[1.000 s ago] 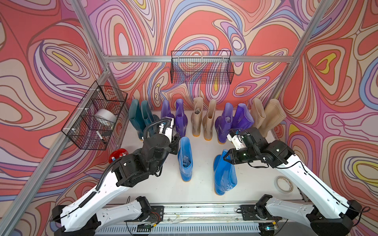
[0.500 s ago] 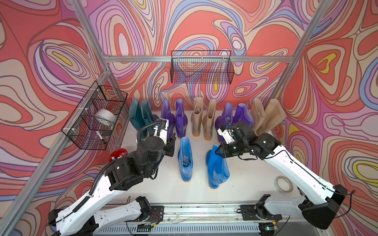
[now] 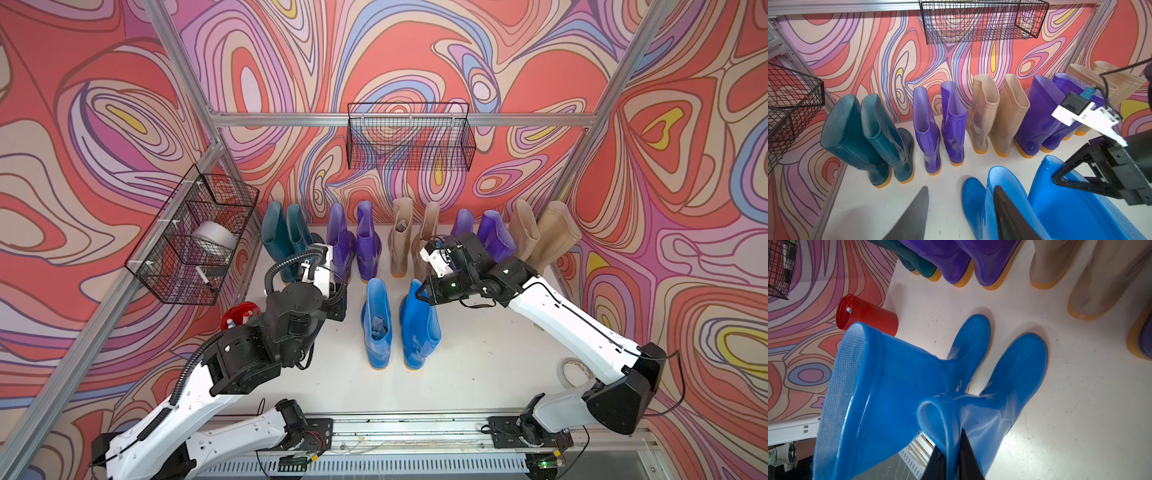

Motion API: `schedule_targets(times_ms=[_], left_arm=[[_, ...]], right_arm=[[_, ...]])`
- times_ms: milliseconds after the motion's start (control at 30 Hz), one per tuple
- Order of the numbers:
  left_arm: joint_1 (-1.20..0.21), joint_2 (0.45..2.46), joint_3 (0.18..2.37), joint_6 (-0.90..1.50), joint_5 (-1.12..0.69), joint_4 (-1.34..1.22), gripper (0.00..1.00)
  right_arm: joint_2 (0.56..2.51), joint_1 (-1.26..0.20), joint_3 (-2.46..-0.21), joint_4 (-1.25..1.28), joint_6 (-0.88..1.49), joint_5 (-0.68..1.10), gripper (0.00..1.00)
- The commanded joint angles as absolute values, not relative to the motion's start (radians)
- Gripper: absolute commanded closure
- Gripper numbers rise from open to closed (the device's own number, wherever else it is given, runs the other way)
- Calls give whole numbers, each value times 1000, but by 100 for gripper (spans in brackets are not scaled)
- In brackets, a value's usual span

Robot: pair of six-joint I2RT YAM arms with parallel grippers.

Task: Match and arrange rain boots in pairs
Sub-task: Pair a pair of rain boots at the center of the board.

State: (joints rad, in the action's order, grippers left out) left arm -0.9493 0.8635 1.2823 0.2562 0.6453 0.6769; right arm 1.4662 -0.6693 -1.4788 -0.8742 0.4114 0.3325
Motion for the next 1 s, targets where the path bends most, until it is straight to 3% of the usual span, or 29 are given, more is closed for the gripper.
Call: schedule_targets(times_ms=[0, 567, 633, 767, 967], left_arm=[[-948, 851, 1269, 261, 679, 722, 48], [-947, 850, 1264, 256, 689, 717, 47], [-946, 849, 1264, 256, 687, 713, 47], [-947, 852, 1270, 252, 692, 716, 45], [-947, 856, 1285, 242, 705, 714, 38]], right_arm=[[1486, -687, -1529, -777, 403, 367, 87], [1522, -696, -1552, -768, 402, 378, 82], [1517, -697, -1531, -751, 409, 378, 77], [1497, -696, -1532, -748, 403, 348, 58], [1485, -696, -1618, -799, 364, 298, 44]])
